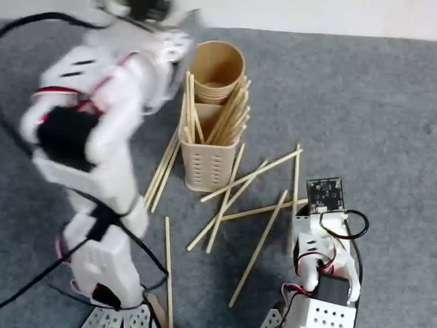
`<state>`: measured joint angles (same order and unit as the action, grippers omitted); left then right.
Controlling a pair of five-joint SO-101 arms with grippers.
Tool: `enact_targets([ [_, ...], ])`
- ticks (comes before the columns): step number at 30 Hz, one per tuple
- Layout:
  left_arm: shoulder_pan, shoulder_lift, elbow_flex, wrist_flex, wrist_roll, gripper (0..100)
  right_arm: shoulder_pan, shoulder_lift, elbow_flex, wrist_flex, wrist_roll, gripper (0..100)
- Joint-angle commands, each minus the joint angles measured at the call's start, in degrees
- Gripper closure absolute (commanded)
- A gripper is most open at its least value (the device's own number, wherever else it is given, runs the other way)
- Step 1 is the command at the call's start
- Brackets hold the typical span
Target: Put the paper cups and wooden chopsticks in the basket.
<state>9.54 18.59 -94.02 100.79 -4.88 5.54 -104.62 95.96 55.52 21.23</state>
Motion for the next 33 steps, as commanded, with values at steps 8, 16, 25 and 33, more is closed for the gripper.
enact_targets([
  [8,-29.3,-10.5,52.3,1.3,-0.4,86,-0.5,2.7,-10.5,11.9,0.6,93.0],
  [16,-27.1,-25.0,89.9,0.5,-2.9,86,-0.6,45.3,-36.4,14.0,-0.4,93.0],
  [25,-26.1,-42.2,128.1,-22.2,-0.5,86,-14.8,83.0,-52.2,10.3,-6.3,92.8],
  [33,-26.6,-53.7,143.8,-30.7,-0.8,86,-17.0,88.8,-54.1,6.4,-9.1,81.0],
])
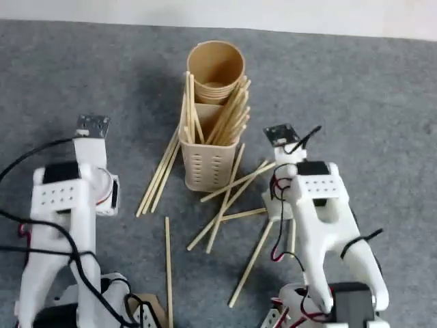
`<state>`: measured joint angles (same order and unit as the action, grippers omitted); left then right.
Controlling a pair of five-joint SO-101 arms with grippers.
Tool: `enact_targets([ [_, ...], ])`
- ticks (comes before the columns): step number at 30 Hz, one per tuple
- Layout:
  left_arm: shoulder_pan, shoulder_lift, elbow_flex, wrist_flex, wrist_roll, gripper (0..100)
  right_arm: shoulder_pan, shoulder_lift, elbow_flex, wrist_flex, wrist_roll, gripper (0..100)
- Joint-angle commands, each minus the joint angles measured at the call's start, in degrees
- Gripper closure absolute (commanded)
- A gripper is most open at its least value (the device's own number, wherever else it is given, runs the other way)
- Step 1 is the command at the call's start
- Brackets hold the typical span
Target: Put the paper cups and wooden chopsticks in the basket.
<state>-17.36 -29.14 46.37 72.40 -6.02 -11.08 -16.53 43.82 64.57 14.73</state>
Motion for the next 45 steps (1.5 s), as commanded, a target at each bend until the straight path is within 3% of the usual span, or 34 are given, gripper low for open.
enact_targets([
  [1,0.5,-7.3,4.3,-2.5,0.4,86,-0.4,1.5,-2.0,-4.0,-3.6,78.8],
  [15,0.3,-12.0,10.2,-7.9,0.4,86,-4.3,4.4,1.5,-8.7,-6.5,76.4],
  [24,0.2,-12.0,10.2,-7.9,0.4,86,0.4,13.9,4.1,-10.2,-6.2,76.5],
  [26,0.2,-12.0,10.2,-7.9,0.4,86,1.2,16.9,1.2,-9.9,-6.2,80.3],
  [30,0.2,-12.0,10.2,-7.9,0.4,86,2.9,18.5,-4.1,-6.2,-6.6,99.8],
  [39,0.2,-12.0,10.3,-8.2,0.4,86,7.0,18.5,-12.4,-5.1,-6.6,99.4],
  [45,0.2,-11.9,10.4,-8.2,0.4,86,10.8,19.0,-30.8,-1.7,-6.6,99.4],
])
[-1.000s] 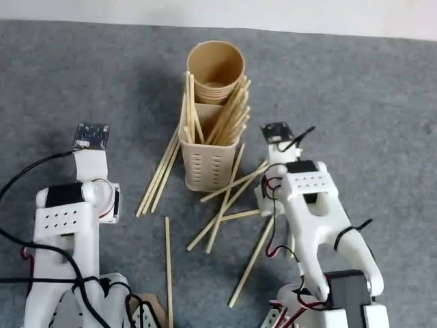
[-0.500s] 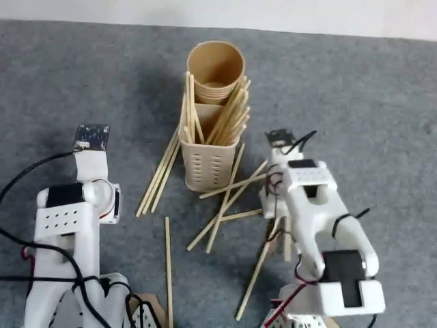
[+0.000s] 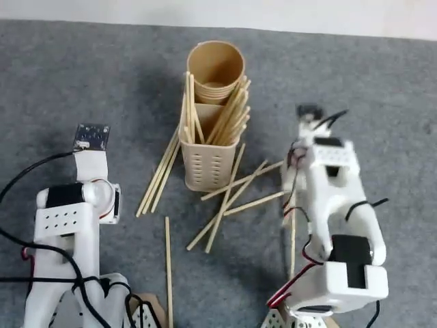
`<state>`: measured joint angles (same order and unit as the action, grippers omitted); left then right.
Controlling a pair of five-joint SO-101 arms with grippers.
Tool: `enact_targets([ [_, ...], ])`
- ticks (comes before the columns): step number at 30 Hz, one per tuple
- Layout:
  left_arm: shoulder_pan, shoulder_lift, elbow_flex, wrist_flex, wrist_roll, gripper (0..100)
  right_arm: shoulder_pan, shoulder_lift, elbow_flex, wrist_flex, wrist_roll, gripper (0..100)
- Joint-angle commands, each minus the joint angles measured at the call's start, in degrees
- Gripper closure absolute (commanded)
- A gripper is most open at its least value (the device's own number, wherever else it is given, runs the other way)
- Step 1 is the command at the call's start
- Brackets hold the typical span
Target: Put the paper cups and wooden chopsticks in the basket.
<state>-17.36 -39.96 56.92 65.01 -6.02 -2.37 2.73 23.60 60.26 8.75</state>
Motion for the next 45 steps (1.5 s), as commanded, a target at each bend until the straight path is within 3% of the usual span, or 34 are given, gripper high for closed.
enact_targets([
  [1,0.3,-1.1,-0.1,-0.8,0.4,86,2.6,-0.2,-14.2,3.9,-0.6,99.4],
  [5,0.3,-1.1,-0.1,-0.9,0.4,86,2.9,0.0,-24.5,8.4,-3.9,99.4],
  [13,0.3,-1.2,-0.1,-0.9,0.4,86,1.4,12.4,-22.8,8.5,-17.7,98.1],
  [17,0.3,-1.2,-0.1,-0.9,0.4,86,1.2,15.6,-23.0,8.5,-24.8,84.8],
  [21,0.3,-1.2,-0.1,-0.9,0.4,86,0.0,15.6,-22.7,9.5,-21.8,71.7],
  [23,0.5,-1.2,-0.1,-0.9,0.4,86,-0.7,15.7,-22.6,11.0,-20.7,70.0],
  [27,0.5,-1.1,-0.1,-0.9,0.4,86,-1.2,16.1,-22.9,11.2,-17.7,70.0],
  [34,0.5,-1.0,-0.1,-0.9,0.4,86,-1.1,16.2,-22.6,2.8,-14.4,70.7],
  [41,0.5,-1.0,-0.1,-0.9,0.4,86,-1.1,16.3,-22.4,2.4,-11.2,95.3],
  [45,0.5,-1.0,-0.1,-0.9,0.4,86,-1.1,19.4,-21.7,2.1,-11.2,96.3],
])
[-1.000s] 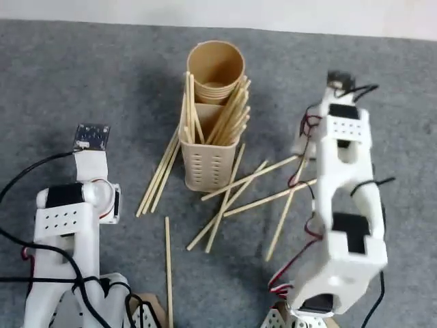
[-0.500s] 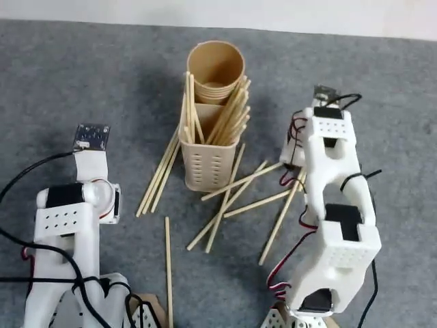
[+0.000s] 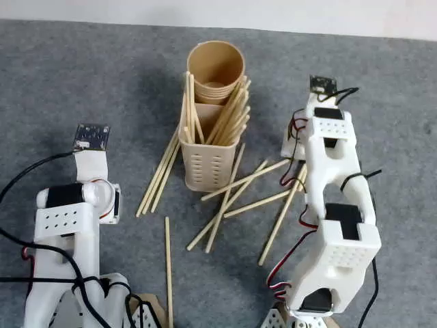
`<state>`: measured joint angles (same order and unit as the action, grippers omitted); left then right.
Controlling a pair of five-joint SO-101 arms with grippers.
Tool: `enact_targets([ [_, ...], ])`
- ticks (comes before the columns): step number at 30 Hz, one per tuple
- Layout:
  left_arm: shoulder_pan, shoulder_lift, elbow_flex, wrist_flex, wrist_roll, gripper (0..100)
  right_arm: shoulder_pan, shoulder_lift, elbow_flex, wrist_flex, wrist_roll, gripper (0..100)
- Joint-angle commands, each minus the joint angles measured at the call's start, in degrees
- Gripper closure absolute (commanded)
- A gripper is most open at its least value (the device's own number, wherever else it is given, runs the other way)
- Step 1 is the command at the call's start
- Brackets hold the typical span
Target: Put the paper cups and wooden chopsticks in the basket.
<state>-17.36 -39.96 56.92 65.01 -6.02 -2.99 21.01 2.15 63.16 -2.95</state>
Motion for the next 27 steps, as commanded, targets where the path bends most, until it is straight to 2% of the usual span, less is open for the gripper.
enact_targets([
  [1,0.5,-1.0,-0.1,-0.8,0.4,86,-0.5,2.7,-0.2,-0.8,0.5,95.9],
  [5,0.5,-1.0,-0.1,-0.8,0.4,86,1.0,6.5,-0.4,-0.1,0.5,93.9],
  [13,0.5,-1.1,-0.1,-0.8,0.4,86,1.4,-0.3,-6.0,6.8,0.6,84.5],
  [18,0.5,-1.3,0.7,-0.9,0.4,86,1.7,-4.6,-8.4,12.6,4.9,84.5],
  [27,0.5,-1.3,0.7,-0.9,0.4,86,4.9,-2.2,-5.6,7.8,5.5,84.5],
])
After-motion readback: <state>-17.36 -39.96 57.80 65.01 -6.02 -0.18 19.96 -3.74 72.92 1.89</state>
